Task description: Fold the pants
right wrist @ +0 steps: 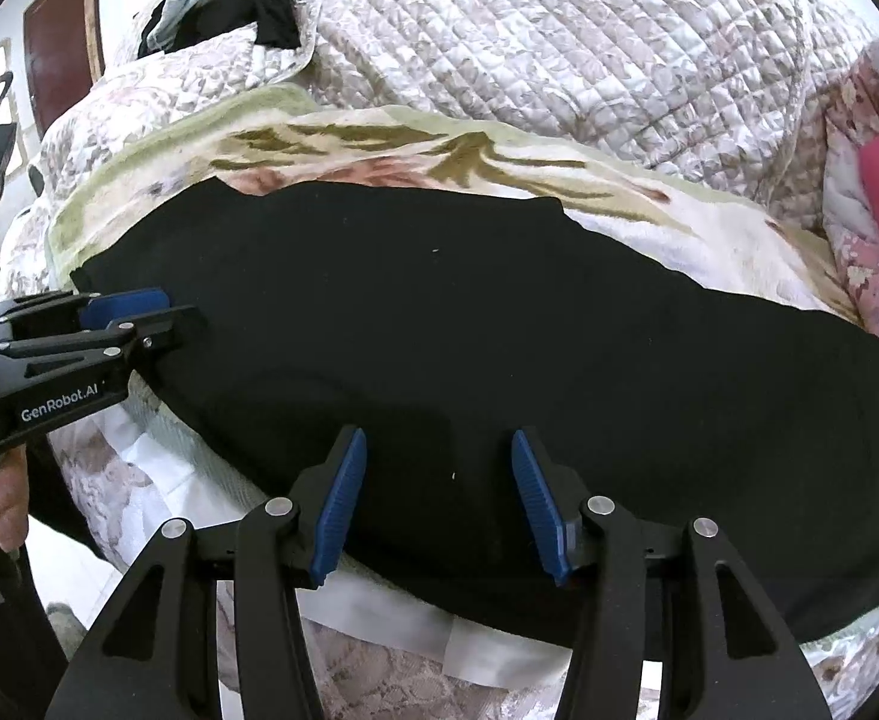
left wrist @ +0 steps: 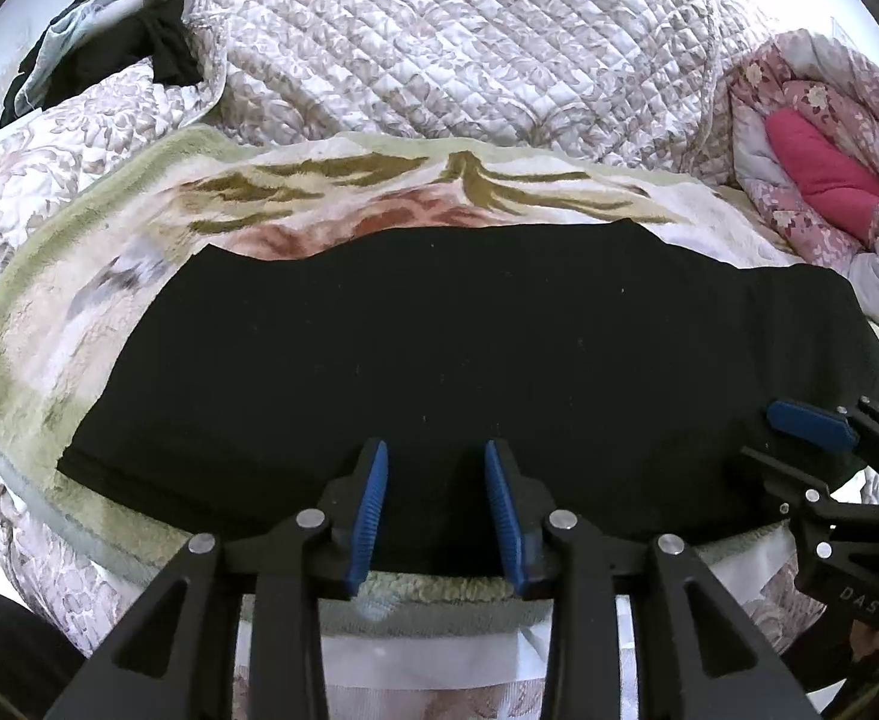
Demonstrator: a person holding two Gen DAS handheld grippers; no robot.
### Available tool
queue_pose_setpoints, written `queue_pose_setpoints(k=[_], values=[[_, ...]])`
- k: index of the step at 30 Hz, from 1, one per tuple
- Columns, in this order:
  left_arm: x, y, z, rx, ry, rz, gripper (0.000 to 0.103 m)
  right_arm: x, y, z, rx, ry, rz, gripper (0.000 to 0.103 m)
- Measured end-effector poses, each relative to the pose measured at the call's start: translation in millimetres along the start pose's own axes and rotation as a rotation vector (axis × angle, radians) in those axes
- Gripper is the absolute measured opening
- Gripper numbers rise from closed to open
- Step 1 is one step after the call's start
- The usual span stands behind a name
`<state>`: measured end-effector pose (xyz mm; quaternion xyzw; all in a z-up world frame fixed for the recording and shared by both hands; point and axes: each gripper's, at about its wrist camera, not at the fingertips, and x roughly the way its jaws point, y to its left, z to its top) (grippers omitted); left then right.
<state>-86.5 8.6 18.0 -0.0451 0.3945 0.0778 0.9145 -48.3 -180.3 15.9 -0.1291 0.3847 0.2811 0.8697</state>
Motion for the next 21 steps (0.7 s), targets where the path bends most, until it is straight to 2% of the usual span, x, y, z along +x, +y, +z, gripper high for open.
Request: queue_pose_setpoints(k=[10, 14, 17, 21], values=[[-5, -1, -3, 0.005, 0.009, 0.004, 0.040, -9, 1, 1, 0.014, -0.007, -0.003, 0.053], [-13, 9, 0, -0.043, 0.012, -0.003, 0.040, -16, 1, 1, 0.028, -0.040, 0.003, 0.053], [-19, 22, 1, -0.091, -0.007, 0.028, 0.040, -19, 0, 4, 0.036, -0.059, 0.005, 0.053], [-11, 39, 0, -0.144, 0.017, 0.060, 0.040, -13, -4, 4, 0.058, -0.037, -0.002, 0.053]])
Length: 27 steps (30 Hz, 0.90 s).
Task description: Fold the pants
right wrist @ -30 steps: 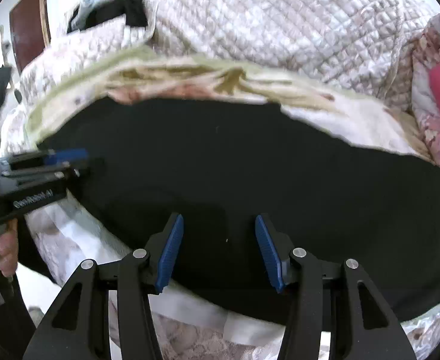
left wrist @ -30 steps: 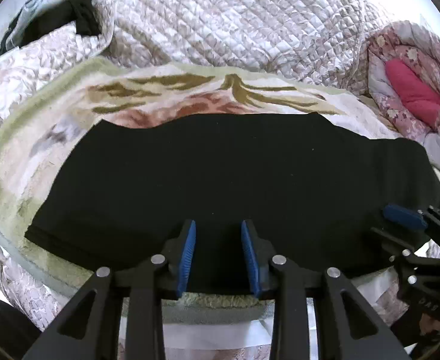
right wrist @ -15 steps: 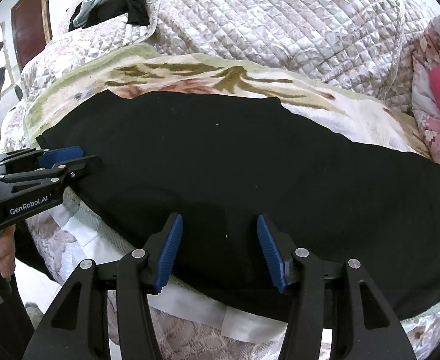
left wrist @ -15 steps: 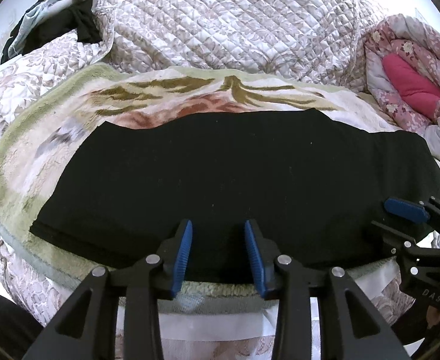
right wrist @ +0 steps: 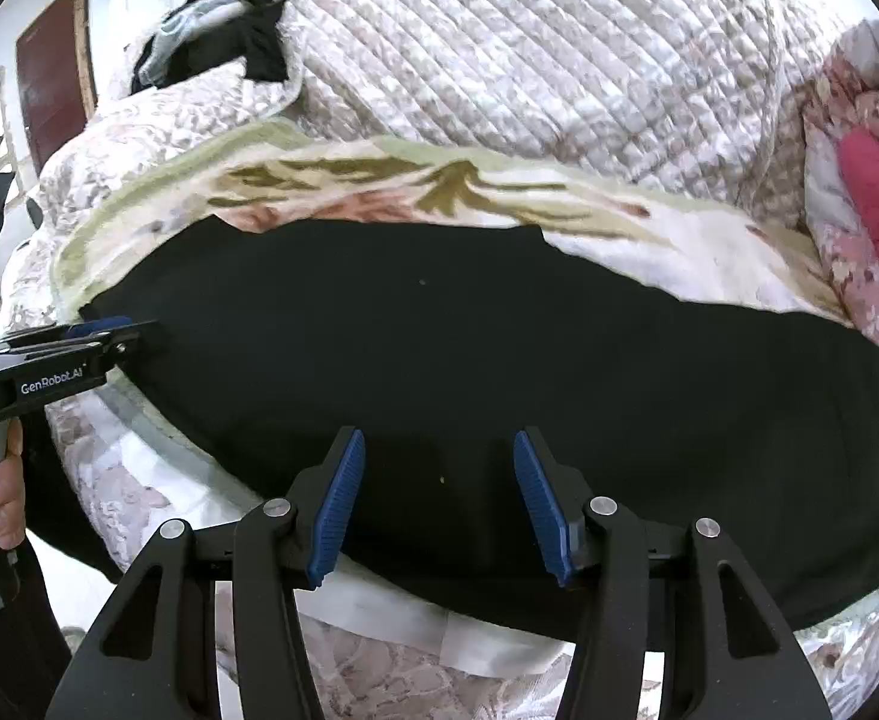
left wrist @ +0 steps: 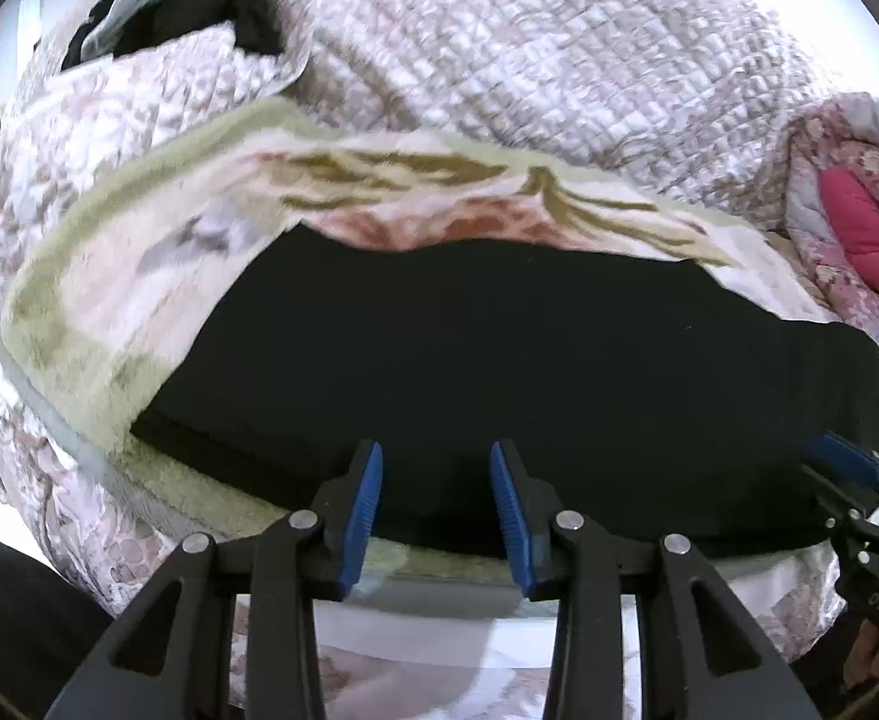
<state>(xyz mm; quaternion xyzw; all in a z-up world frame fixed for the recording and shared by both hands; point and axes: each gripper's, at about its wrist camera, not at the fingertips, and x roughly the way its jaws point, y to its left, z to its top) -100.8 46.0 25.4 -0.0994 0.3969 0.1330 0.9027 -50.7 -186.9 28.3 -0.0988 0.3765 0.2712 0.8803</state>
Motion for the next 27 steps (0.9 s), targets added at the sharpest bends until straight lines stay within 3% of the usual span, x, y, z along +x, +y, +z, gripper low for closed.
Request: queue_pose_setpoints(k=[2, 18, 27], values=[[1, 1, 0, 0.005, -0.003, 0.003, 0.040, 8, -3, -3, 0.010, 0.040, -0.003, 0.053], [12, 10, 6, -0.009, 0.011, 0.011, 0.040, 1, -15, 0, 0.062, 0.011, -0.019, 0.053], [-8, 17, -2, -0.034, 0.039, -0.003, 0.040, 2, -13, 1, 0.066, 0.010, -0.012, 0.053]])
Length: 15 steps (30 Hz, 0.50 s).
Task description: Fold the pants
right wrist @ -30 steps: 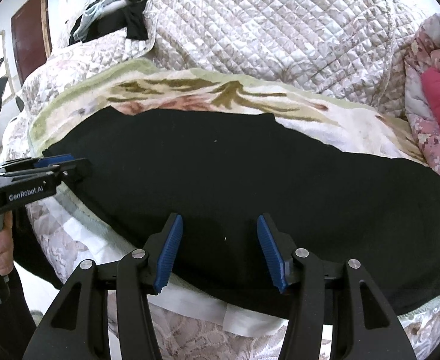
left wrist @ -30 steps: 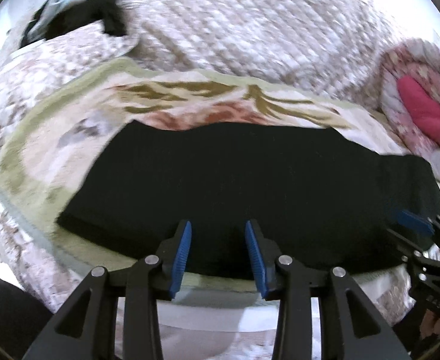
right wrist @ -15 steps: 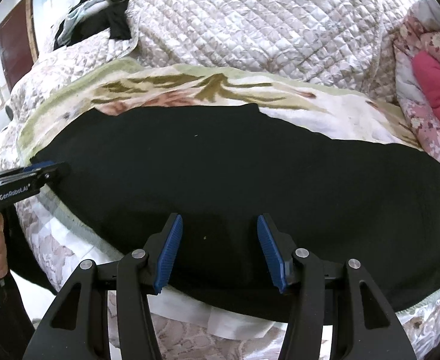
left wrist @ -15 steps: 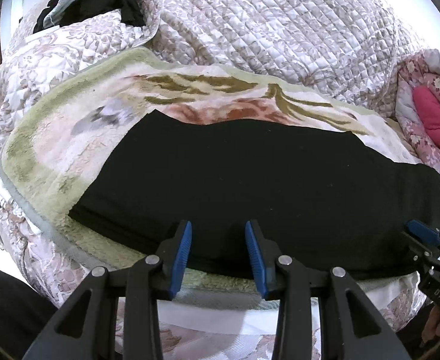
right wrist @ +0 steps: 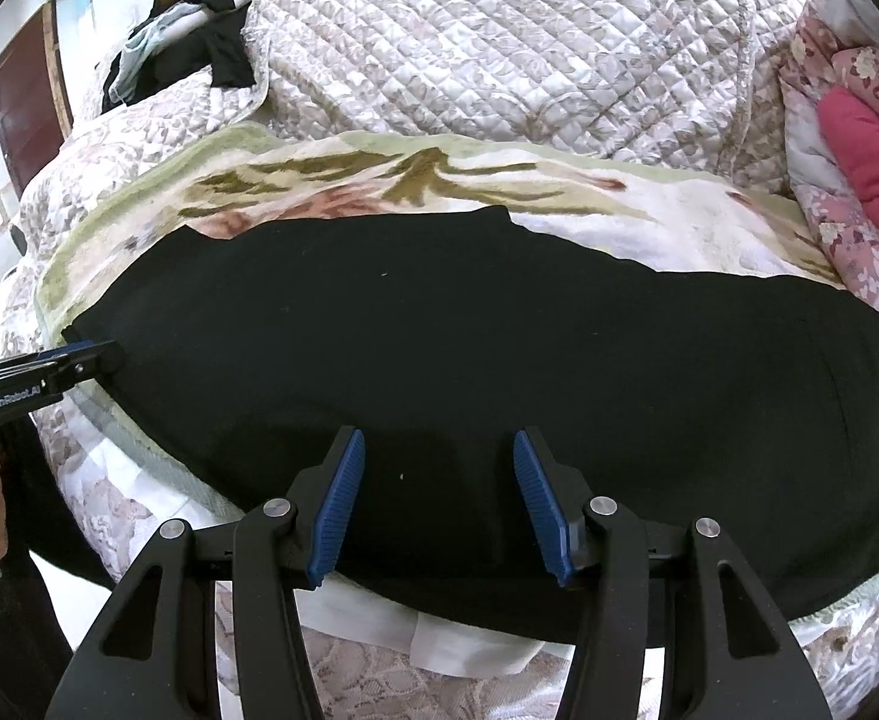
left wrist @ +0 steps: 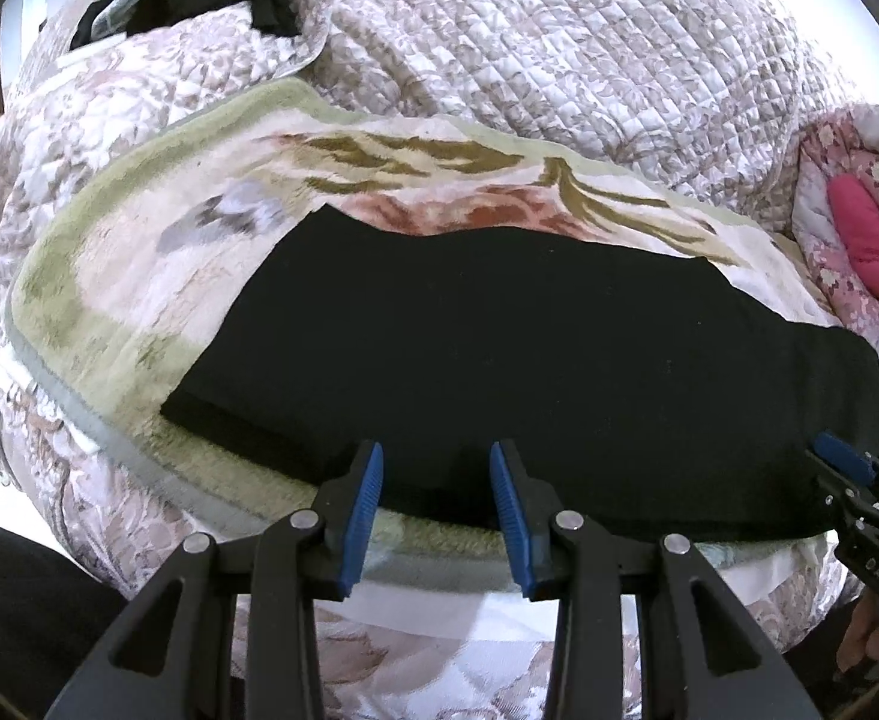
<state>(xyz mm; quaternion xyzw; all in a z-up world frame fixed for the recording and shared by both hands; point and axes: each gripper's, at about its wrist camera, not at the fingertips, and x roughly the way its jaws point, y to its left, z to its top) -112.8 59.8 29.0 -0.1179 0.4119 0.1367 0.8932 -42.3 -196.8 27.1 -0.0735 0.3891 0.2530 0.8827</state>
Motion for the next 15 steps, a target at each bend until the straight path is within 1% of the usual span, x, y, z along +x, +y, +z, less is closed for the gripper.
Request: queue_pose_setpoints(k=[7, 12, 13, 15], values=[[-5, 28, -5, -0.091, 0.017, -0.002, 0.040, -1, 2, 2, 0.004, -0.009, 0.005, 0.053], [-9, 46, -12, -0.184, 0.021, -0.047, 0.041, -1, 5, 3, -0.003, -0.012, 0.012, 0.053], [-11, 51, -15, -0.208, 0.021, -0.052, 0.042, -2, 6, 3, -0.005, -0.012, 0.012, 0.053], [-12, 59, -22, -0.246, 0.025, -0.076, 0.051, -2, 5, 2, -0.003, -0.013, 0.010, 0.053]])
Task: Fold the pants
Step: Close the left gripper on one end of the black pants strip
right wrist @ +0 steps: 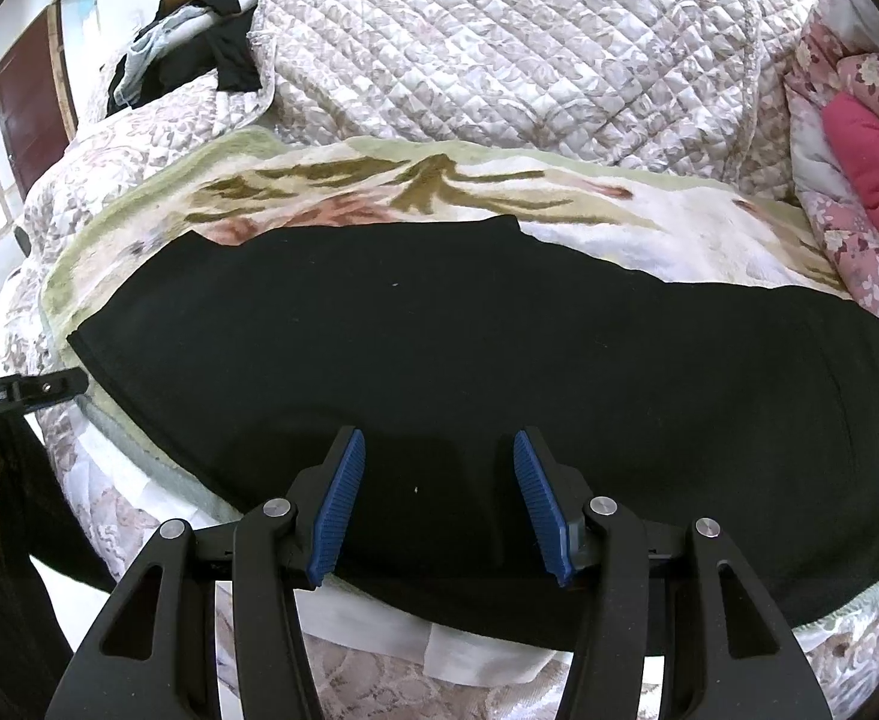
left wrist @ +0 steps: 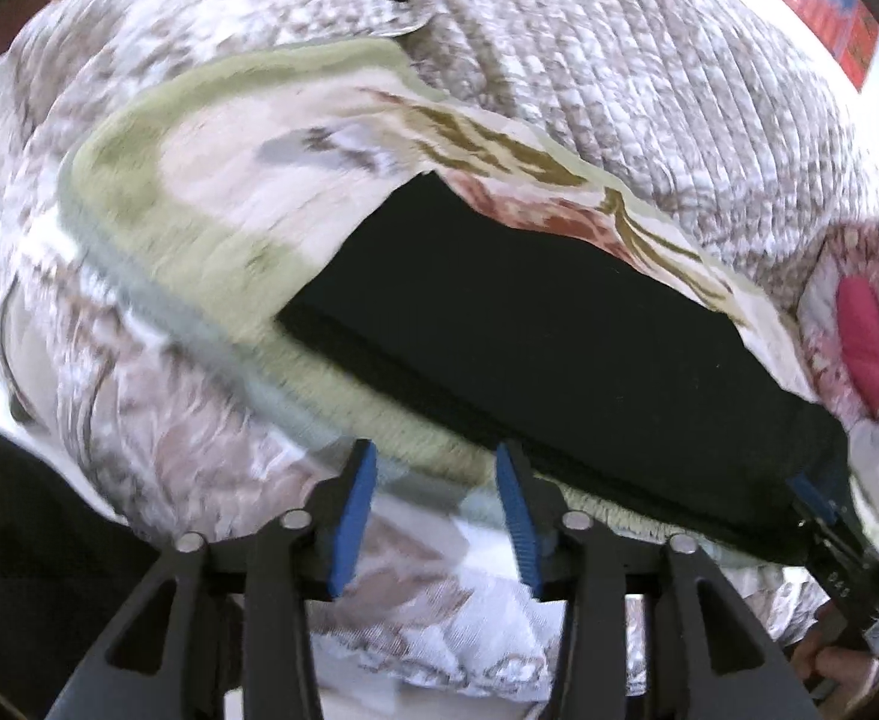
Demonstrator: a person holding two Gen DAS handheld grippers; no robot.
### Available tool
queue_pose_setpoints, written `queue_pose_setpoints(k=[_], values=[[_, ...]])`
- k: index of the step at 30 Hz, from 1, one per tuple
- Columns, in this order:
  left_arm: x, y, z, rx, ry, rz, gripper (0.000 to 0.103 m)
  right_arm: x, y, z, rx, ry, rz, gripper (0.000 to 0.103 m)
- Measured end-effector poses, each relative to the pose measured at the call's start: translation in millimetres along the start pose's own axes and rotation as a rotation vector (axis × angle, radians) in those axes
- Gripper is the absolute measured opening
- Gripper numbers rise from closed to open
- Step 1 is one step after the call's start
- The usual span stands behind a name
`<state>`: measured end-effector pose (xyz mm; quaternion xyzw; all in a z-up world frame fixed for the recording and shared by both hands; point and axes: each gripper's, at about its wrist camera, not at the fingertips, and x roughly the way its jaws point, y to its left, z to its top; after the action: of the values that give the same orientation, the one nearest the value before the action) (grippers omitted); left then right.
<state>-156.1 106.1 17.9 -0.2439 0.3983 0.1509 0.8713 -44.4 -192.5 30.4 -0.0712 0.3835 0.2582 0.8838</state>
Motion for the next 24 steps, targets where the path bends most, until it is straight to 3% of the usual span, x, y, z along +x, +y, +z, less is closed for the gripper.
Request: queue_pose_setpoints(k=[9, 13, 18, 24], values=[[-3, 5, 5, -0.064, 0.029, -0.032, 0.056, 3, -4, 0, 0.004, 0.009, 0.001, 0.053], [-17, 3, 14, -0.054, -0.039, -0.066, 0.056, 5, -3, 0, 0.012, 0.019, 0.006, 0.053], [12, 15, 22, -0.136, 0.006, -0.089, 0.056, 4, 0, 1, 0.003, 0.012, 0.005, 0.053], [21, 20, 31, -0.151, -0.048, -0.106, 0.056, 3, -2, 2, 0.019, 0.008, 0.010, 0.053]])
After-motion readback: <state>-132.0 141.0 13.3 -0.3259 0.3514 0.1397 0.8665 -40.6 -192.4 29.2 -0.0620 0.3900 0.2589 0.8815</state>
